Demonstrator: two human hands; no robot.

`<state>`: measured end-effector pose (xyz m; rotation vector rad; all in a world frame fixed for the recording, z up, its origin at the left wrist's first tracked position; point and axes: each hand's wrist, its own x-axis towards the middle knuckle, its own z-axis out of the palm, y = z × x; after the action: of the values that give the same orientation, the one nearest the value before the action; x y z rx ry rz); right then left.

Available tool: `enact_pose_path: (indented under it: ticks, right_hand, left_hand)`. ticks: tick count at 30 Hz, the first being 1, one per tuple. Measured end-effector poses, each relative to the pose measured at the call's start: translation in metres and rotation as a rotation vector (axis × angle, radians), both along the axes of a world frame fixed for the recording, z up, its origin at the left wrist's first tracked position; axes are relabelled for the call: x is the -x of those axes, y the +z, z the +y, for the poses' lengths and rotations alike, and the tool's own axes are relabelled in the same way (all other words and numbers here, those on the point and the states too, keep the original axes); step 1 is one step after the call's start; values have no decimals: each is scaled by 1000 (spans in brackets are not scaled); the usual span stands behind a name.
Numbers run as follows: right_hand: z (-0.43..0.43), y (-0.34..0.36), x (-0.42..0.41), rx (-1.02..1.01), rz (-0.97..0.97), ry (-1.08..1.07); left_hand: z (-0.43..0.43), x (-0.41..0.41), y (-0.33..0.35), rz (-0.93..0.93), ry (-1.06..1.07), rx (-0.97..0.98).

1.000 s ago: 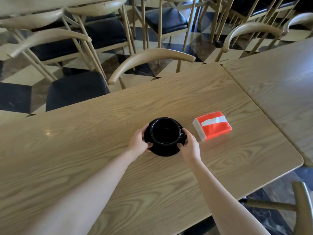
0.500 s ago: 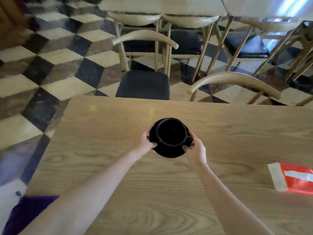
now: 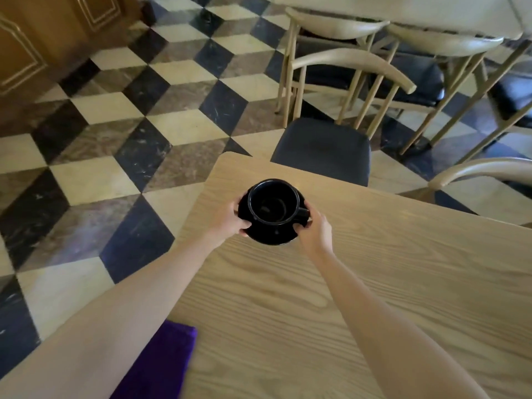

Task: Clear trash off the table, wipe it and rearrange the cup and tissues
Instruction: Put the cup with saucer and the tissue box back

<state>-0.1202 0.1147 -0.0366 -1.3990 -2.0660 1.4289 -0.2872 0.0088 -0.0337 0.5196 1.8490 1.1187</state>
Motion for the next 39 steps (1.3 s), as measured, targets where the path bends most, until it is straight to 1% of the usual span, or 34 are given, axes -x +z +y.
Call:
enact_pose_path:
  ticks: [4,8,12,16,20,22,24,25,26,28,30,32,35,37,39]
  right_hand:
    - [-4,-8,42,2,1,-1]
    - [-8,-18,69,1,-18,-48]
    - [-9,-26,78,14,-41,-83]
    - [-8,-26,78,16,-60,-77]
    - [2,-15,72,51,-123,24]
    - [10,-5,70,67,-197,132]
    - [18,6,66,35,-340,282]
    - [22,11,63,20,-403,334]
    - [26,16,58,26,-443,362]
    - [35,26,43,61,-497,407]
    - [43,39,24,91,-560,486]
    - [51,53,3,146,-594,533]
    - [61,72,-34,149,-643,577]
    - [67,81,-62,125,-674,605]
    - [72,87,-95,99,-694,615]
  left_hand:
    - [-2,41,-5,2,-22,12]
    - [3,68,-10,48,-58,32]
    - [8,80,-15,94,-103,48]
    - [9,82,-19,136,-129,21]
    - [11,81,-14,262,-211,33]
    - [13,81,-9,266,-261,97]
    - [16,84,4,265,-380,217]
    - [17,87,13,294,-473,298]
    - [19,90,22,364,-582,391]
    - [22,96,41,580,-774,569]
    - [26,96,57,751,-874,644]
    - [33,88,70,828,-897,643]
    - [51,65,91,974,-830,614]
    - [64,37,105,1087,-761,544]
    - [78,-2,116,1100,-769,448]
